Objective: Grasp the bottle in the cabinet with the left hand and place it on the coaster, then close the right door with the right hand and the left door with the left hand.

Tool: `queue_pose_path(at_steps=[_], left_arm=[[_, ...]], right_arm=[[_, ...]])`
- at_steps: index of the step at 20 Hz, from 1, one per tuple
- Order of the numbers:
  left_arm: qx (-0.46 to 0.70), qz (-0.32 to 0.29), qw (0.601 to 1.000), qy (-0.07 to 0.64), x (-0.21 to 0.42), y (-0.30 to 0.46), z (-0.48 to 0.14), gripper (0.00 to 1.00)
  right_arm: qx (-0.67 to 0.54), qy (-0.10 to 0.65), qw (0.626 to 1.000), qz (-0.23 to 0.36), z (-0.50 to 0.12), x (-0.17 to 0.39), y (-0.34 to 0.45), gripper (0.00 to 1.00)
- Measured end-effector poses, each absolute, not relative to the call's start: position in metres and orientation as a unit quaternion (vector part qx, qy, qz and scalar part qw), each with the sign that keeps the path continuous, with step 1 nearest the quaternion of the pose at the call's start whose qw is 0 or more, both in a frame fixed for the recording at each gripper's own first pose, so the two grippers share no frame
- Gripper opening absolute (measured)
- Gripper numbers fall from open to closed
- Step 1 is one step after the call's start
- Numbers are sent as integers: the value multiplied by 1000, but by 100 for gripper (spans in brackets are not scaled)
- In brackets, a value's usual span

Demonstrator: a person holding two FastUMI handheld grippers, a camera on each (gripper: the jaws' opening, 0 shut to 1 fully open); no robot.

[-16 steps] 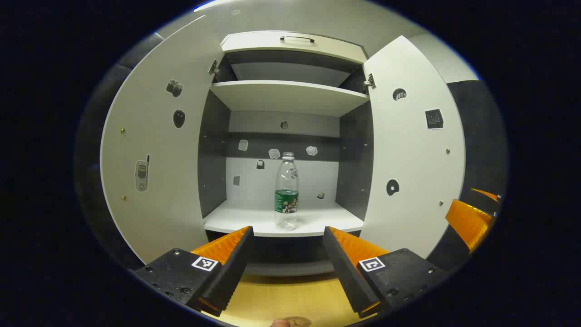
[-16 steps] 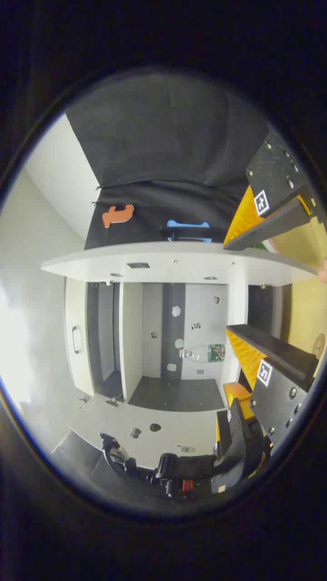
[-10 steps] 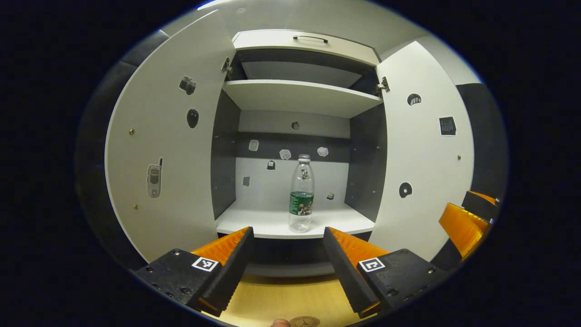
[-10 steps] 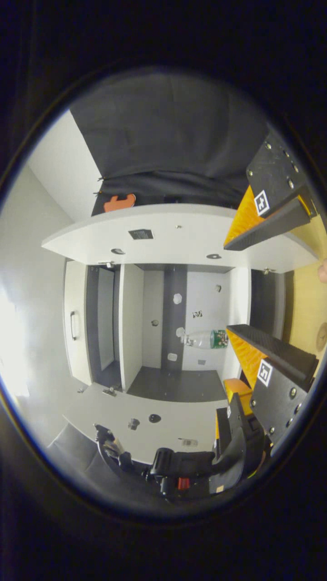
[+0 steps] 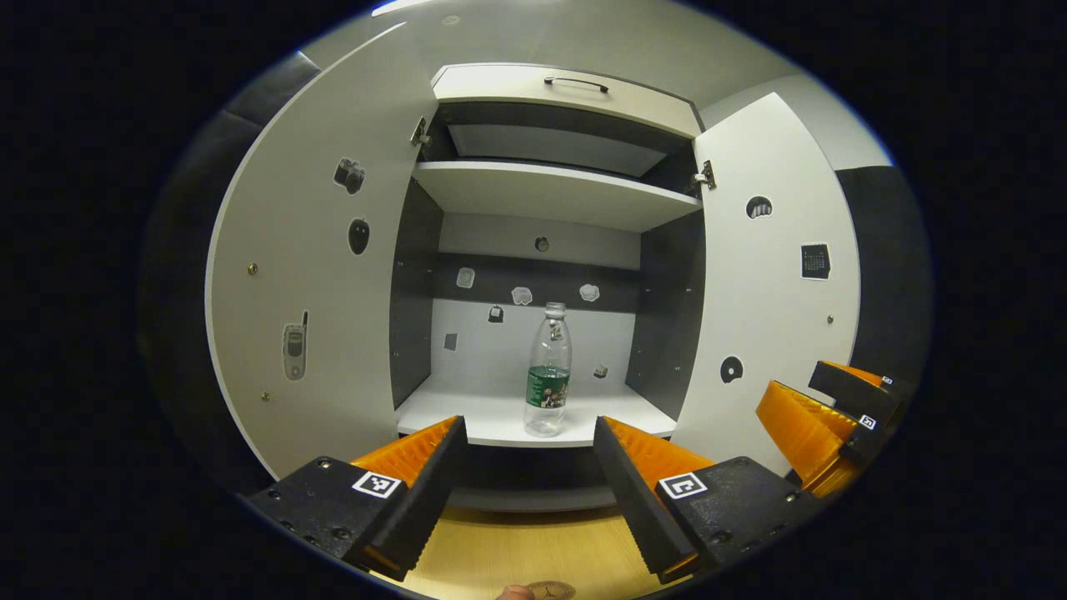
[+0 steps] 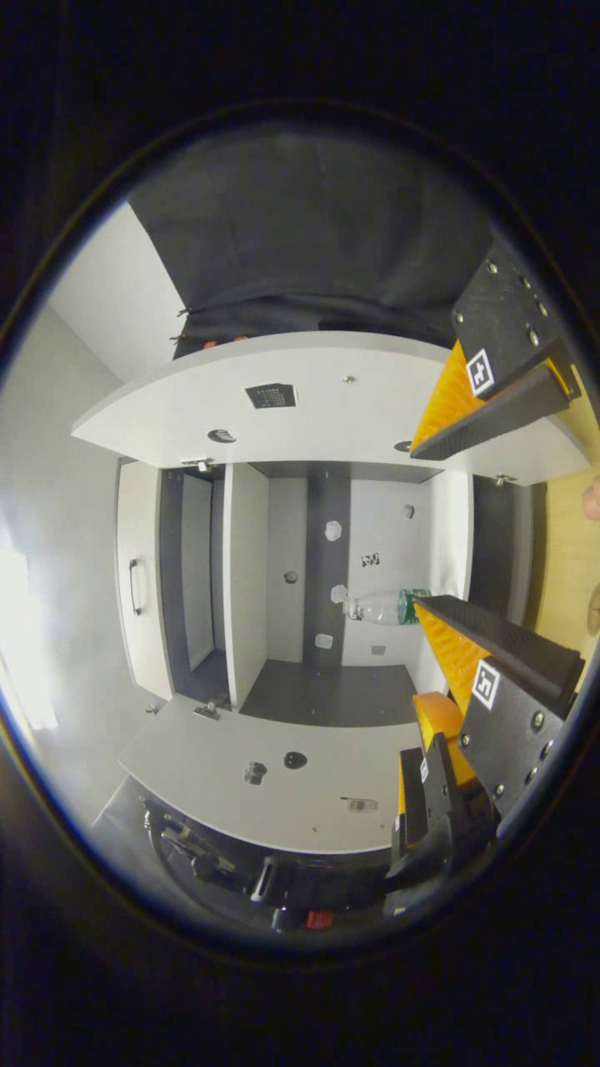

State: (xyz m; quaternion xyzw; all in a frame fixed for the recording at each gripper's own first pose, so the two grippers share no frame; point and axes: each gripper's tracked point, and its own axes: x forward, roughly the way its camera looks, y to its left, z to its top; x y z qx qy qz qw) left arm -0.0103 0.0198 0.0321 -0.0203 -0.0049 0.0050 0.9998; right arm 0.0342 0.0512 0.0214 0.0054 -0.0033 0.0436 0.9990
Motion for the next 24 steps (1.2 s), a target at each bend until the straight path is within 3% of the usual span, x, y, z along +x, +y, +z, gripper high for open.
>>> queue_pose_path(at_steps=[10,24], left_arm=[[-16,-20,999,-39,61,15,75,96],[9,-49,999,-11,231,-3,77,95]], right_arm=[[14,-2,999,29,25,22,34,99],[5,7,994,-106,17,-23,-47,99]])
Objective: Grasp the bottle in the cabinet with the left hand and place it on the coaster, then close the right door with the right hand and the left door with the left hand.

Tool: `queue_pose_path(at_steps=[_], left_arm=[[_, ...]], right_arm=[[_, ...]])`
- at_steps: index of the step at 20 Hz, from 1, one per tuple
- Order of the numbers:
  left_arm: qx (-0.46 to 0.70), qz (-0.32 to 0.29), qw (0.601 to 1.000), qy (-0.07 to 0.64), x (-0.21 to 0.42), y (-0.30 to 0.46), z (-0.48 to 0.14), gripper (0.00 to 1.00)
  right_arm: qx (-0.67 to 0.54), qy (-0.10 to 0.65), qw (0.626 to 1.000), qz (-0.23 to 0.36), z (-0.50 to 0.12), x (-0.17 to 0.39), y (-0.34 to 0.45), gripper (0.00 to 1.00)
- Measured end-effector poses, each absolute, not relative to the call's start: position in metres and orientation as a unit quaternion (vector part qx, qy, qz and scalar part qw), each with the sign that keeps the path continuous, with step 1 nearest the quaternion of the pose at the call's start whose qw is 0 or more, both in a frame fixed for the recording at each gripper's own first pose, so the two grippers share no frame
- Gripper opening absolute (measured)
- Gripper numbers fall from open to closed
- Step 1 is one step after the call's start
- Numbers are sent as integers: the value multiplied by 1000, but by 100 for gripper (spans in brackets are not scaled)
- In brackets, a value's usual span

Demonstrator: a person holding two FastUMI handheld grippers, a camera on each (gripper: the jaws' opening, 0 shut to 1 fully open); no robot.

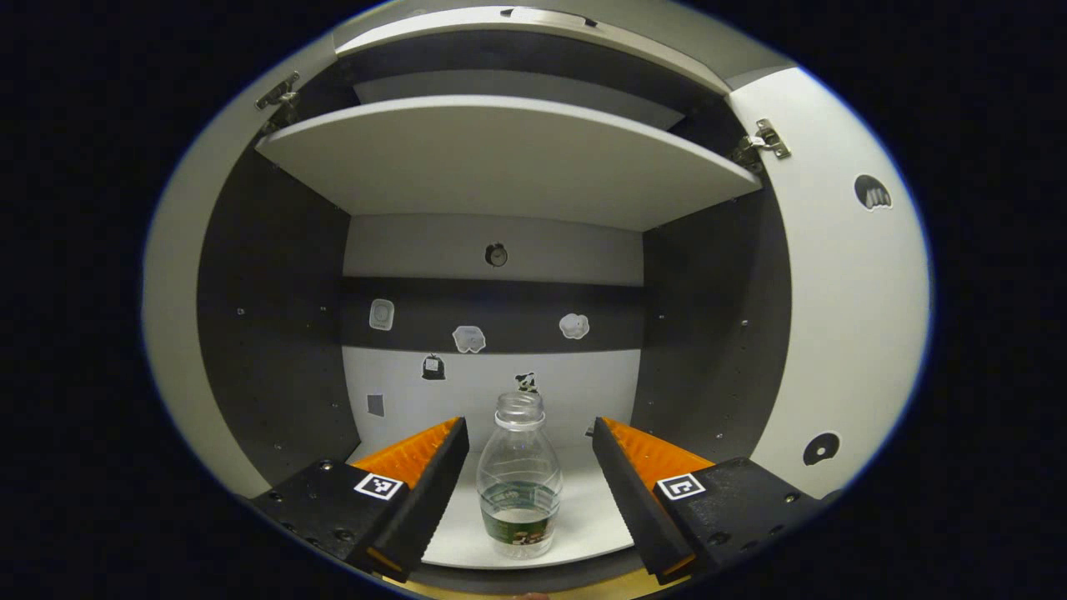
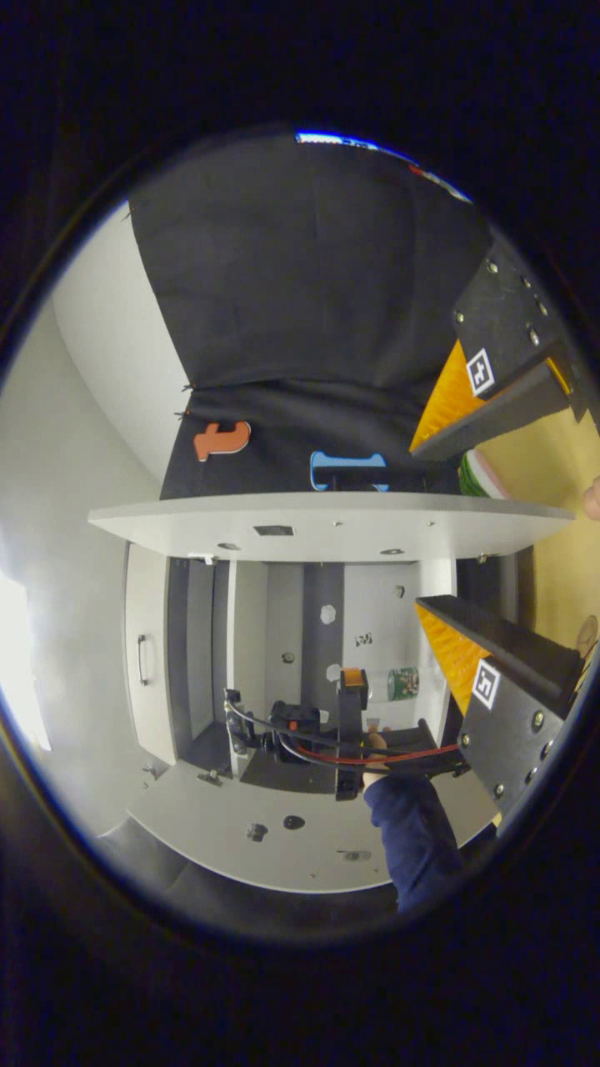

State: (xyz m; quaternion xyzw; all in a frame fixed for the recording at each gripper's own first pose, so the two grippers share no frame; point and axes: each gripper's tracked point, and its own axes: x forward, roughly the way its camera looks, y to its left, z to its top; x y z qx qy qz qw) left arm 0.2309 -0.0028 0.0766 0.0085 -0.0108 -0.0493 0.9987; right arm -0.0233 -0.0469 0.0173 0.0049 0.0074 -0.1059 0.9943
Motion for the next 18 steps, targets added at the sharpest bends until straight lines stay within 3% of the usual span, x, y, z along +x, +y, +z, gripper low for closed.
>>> queue_pose_path(at_steps=[3,6,7,15,18], left_arm=[[17,-43,999,11,253,1,62,87],[23,-48,998,12,258,2,62,69],[22,-51,998,14,256,2,62,67],[4,-99,995,4,197,-8,74,66],[4,-122,993,3,160,-16,69,66]], right_arm=[[10,14,991,-130,9,-28,-62,99],[11,17,989,-145,5,-31,-73,99],[11,16,989,-149,5,-32,-77,99],[-9,5,989,-149,14,-30,-101,95],[-15,3,990,-140,18,-29,-108,99]])
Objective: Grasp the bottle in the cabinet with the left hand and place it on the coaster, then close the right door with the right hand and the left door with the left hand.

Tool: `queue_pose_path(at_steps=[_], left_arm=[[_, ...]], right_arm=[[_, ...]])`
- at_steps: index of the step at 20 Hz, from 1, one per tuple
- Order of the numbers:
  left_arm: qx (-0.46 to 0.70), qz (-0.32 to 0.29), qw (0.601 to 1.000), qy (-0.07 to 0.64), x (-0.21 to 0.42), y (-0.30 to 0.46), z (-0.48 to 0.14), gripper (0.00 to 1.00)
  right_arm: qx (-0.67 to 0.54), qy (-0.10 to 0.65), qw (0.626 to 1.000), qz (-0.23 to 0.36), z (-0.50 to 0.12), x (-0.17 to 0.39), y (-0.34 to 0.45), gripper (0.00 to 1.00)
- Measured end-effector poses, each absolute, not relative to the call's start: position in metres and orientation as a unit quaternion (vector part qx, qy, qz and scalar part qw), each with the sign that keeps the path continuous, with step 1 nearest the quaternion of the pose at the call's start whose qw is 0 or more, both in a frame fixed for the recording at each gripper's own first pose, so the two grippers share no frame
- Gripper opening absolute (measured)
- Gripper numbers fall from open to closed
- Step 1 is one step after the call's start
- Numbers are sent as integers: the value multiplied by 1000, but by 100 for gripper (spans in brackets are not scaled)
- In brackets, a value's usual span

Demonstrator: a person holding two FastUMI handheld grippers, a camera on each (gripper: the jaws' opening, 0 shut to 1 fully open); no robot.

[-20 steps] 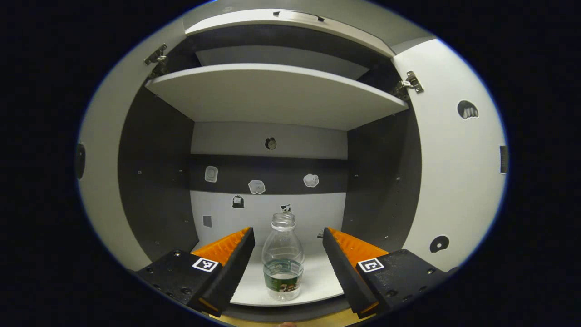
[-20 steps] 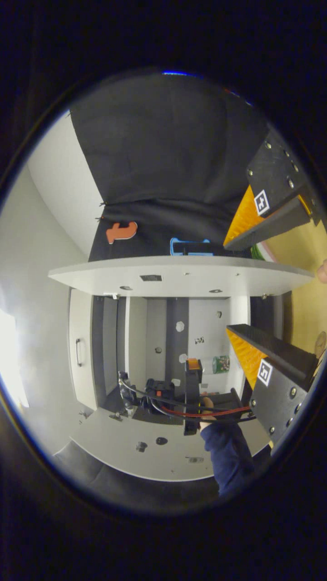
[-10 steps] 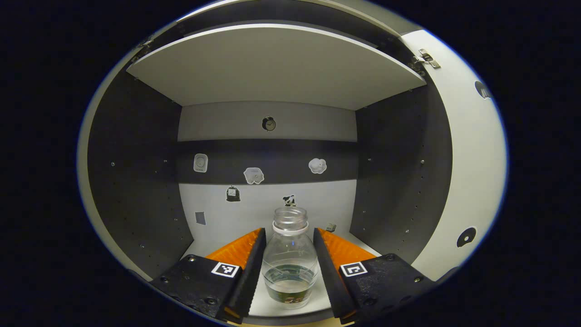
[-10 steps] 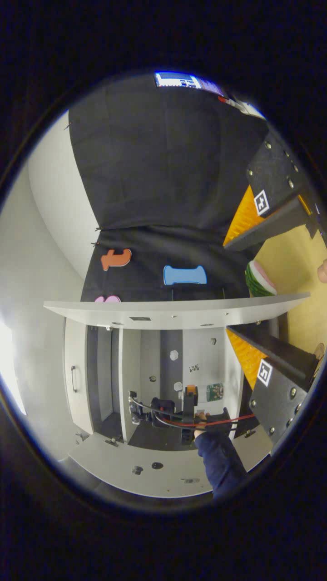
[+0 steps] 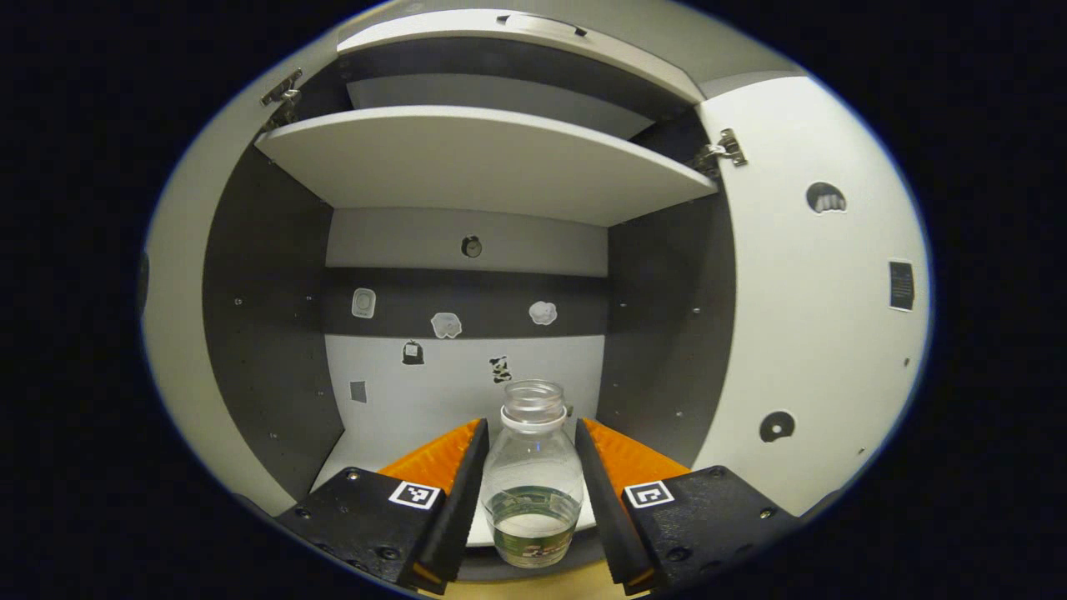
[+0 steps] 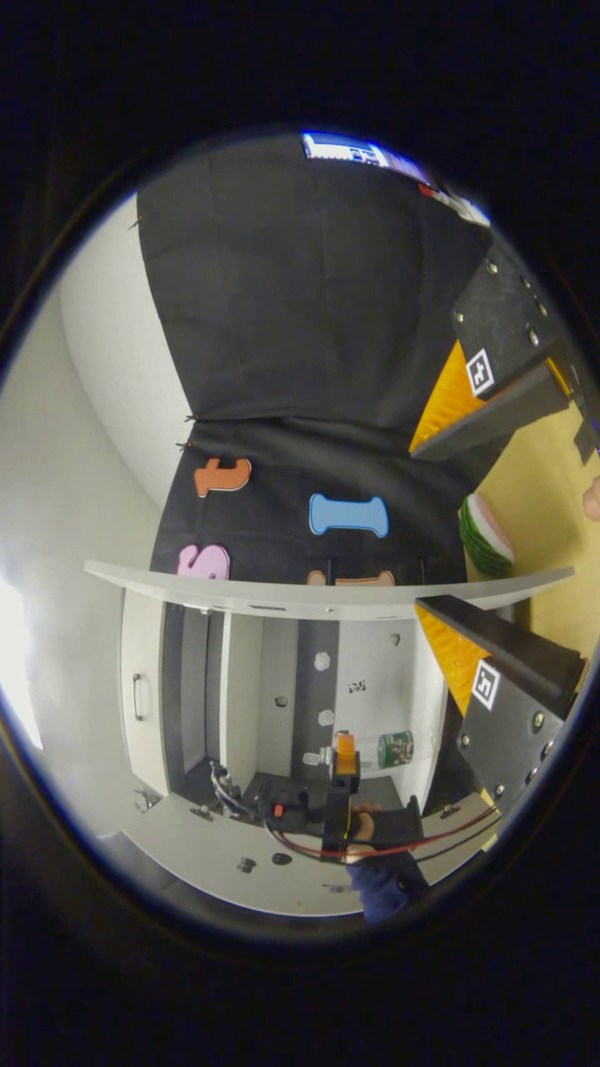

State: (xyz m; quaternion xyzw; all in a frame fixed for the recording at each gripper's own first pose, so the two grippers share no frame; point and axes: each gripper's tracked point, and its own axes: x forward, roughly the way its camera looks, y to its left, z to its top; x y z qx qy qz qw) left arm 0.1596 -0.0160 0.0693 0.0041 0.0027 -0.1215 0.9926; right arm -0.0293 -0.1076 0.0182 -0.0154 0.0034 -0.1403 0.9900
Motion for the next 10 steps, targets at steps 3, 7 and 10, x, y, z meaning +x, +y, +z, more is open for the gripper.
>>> queue_pose_path(at_steps=[3,7,10], left_arm=[[-2,-138,990,12,123,-22,50,66],[-11,-167,985,35,84,-36,4,66],[-21,-180,981,67,63,-40,-43,66]], right_arm=[[-24,-7,990,-136,29,-29,-114,99],[-33,-19,990,-137,46,-31,-119,99],[-30,-22,989,-144,54,-37,-124,99]])
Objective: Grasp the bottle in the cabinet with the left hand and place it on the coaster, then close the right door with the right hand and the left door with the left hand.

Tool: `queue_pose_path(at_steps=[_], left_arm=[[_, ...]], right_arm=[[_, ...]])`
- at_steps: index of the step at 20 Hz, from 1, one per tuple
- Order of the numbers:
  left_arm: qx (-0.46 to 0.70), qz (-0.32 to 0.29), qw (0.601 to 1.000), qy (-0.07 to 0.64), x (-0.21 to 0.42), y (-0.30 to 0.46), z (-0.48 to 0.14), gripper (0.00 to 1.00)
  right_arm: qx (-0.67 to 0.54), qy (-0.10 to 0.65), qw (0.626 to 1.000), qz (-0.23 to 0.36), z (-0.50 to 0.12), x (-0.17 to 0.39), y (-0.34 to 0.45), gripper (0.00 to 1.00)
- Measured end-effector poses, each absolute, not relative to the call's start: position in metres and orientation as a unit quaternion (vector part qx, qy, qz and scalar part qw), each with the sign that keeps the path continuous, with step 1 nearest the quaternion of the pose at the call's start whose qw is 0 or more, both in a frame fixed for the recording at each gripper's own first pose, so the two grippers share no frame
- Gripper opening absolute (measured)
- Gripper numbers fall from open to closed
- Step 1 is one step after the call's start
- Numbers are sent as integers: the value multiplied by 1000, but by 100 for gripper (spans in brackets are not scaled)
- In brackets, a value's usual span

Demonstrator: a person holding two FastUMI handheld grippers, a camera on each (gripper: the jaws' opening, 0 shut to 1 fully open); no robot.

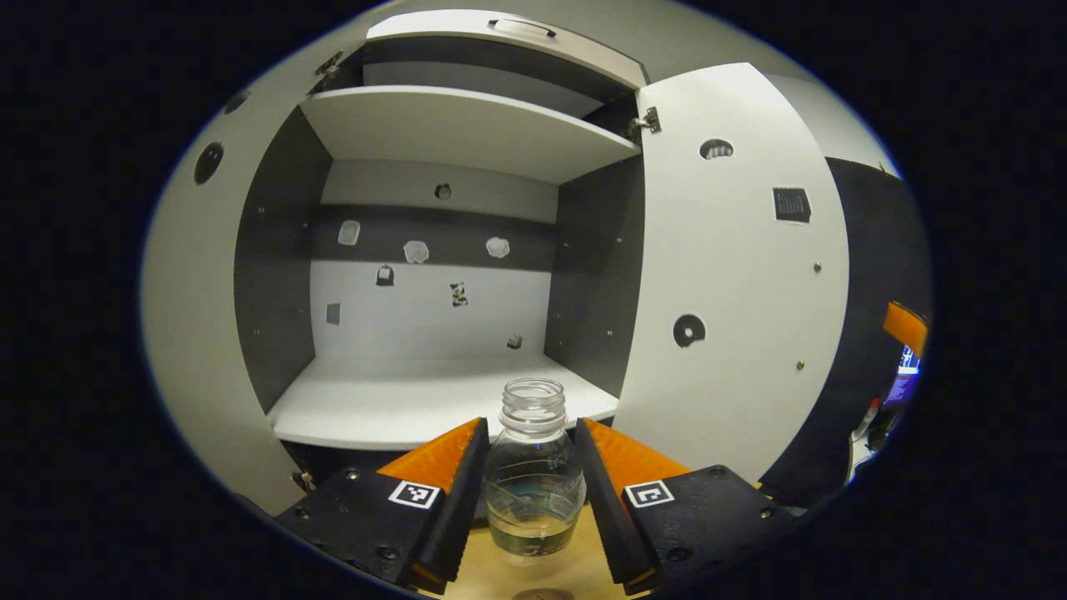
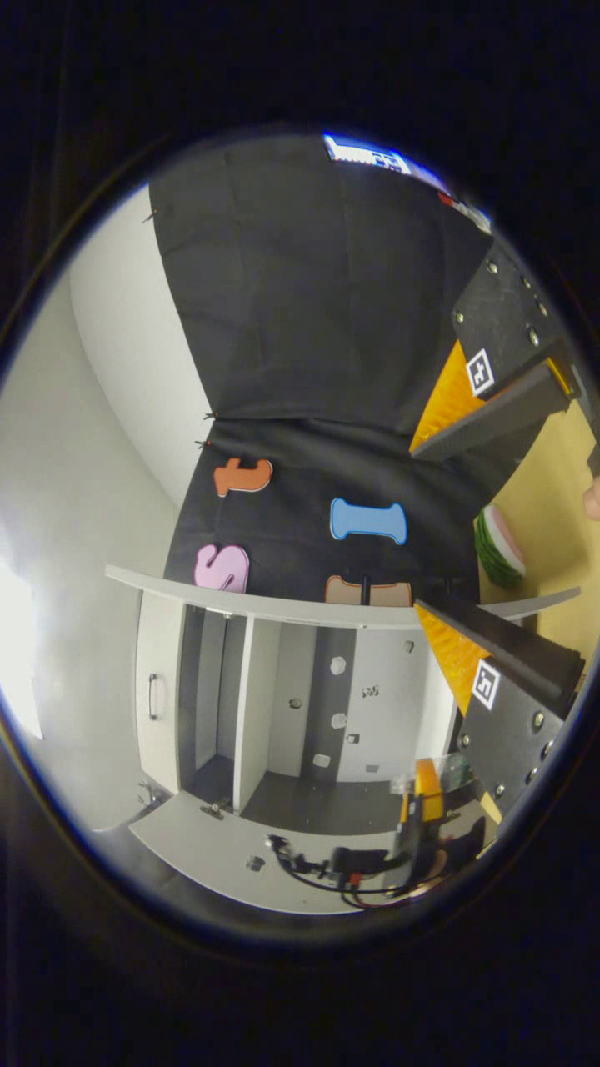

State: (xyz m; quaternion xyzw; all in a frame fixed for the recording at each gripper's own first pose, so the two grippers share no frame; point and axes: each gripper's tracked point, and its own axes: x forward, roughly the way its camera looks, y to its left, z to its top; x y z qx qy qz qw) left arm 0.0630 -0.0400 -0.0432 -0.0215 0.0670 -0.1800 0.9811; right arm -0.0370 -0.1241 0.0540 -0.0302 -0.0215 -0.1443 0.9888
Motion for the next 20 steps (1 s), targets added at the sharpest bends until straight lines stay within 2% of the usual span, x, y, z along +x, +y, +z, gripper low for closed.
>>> queue_pose_path(at_steps=[8,20], left_arm=[[-25,-171,978,114,34,-32,-149,67],[-5,-166,972,167,12,-29,-246,67]], right_arm=[[-30,-19,986,-164,58,-59,-138,99],[-43,-14,980,-193,63,-75,-163,99]])
